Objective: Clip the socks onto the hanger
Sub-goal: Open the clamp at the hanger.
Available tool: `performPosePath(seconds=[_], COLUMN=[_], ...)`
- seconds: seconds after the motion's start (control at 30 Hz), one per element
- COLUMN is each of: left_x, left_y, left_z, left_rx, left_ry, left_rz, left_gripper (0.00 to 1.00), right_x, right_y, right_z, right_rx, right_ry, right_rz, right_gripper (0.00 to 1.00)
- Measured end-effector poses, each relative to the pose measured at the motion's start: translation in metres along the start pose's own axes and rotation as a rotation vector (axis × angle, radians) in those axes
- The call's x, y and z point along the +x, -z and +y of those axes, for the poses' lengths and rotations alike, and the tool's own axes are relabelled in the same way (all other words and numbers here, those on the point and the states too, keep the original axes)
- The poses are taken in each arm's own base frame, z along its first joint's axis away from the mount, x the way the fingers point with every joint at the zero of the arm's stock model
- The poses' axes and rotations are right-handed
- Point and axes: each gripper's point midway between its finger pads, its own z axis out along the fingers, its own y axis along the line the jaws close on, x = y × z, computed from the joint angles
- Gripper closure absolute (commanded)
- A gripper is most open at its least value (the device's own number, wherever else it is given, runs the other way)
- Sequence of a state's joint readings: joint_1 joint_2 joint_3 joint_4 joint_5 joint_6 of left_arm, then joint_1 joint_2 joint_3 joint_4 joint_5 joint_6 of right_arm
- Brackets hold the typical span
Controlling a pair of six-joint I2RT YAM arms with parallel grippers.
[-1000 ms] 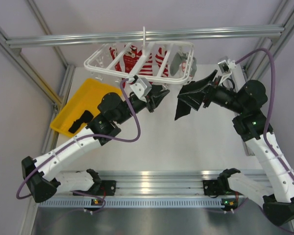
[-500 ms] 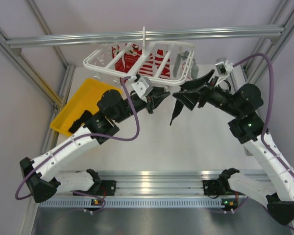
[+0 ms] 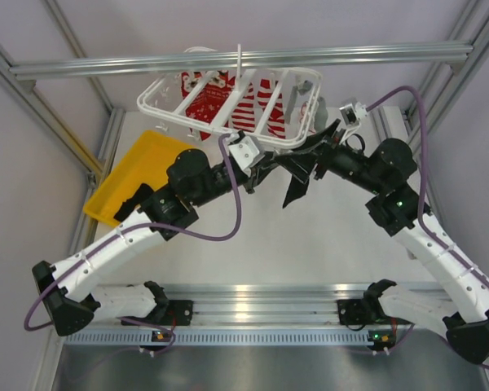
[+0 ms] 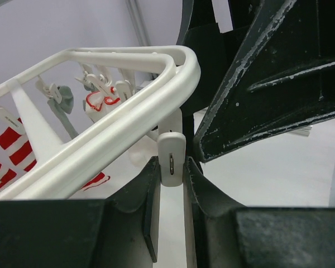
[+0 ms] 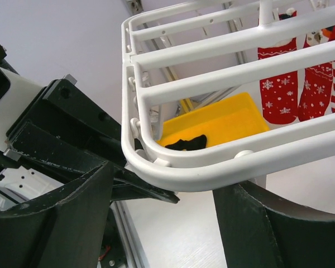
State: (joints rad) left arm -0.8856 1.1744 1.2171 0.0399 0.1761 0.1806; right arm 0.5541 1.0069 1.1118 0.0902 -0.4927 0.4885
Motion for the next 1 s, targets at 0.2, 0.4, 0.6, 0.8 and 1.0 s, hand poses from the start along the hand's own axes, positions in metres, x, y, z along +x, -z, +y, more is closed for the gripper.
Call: performPosePath(seconds=[0.2,0.4,0.6,0.8,1.0], left_x=[0.0,0.002,0.002,0.005,0.014], left_y=[0.0,0.0,0.002,0.006,0.017], left_z=[-0.004,-0.003,0.003,-0.005,-0.007], left_rx=[-0.001,-0.029,-0.067,-0.048,-0.042], left_ry=[-0.039,-0.08,-0.089,-0.099,-0.057], left_rz=[0.003,0.019,0.03,0.031,0.077], left_gripper=[1.0,1.0,0.76,0.51,0.44], right_x=[0.007,0.01,0.004,0.005,0.004], right_y=[-0.006,-0.008,-0.008,-0.008,-0.006], right_z=[0.001,0.003,-0.008,-0.004,0.0], right_rx=[-0.009,-0.009,0.049,0.032,0.009], right_ry=[-0.021,-0.04,-0.027,-0.042,-0.039], right_rz=[0.002,0.001,-0.03,-0.023,-0.018], right_gripper=[0.39,0.83,1.0,1.0,1.0])
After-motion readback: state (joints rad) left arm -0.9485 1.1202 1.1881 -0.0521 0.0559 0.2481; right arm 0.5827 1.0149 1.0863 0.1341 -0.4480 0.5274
